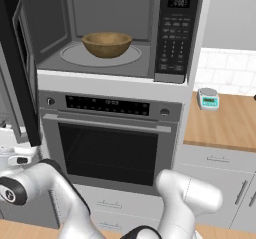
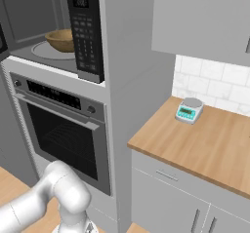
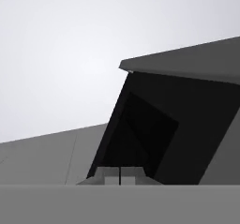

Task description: Open the microwave, place the bowl with waffle inside the microwave, then close the microwave door and turn it on.

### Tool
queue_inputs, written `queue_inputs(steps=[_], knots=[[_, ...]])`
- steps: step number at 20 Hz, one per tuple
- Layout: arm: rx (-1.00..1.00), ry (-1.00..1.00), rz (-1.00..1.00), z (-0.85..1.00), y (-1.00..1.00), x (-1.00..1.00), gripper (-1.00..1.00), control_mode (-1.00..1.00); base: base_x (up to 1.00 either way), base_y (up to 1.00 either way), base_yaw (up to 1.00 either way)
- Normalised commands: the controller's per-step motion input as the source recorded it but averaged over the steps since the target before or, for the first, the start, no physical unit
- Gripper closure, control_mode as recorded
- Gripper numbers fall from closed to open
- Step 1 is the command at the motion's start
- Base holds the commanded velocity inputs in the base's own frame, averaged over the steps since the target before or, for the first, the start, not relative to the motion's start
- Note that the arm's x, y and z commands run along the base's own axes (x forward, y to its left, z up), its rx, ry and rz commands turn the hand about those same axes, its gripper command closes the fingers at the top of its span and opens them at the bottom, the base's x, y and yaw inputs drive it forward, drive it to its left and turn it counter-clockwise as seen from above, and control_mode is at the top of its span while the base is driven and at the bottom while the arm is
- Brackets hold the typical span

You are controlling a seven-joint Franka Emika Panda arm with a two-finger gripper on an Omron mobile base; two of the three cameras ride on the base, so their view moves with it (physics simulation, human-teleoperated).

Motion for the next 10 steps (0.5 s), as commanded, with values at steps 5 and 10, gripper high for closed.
queue_inputs(steps=[5,10], knots=[[0.31,0.00,0.04,0.72,-0.63,0.00,1.00,-1.00,0.00,0.00,0.00],[0.35,0.00,0.03,0.76,-0.88,0.00,1.00,-1.00,0.00,0.00,0.00]])
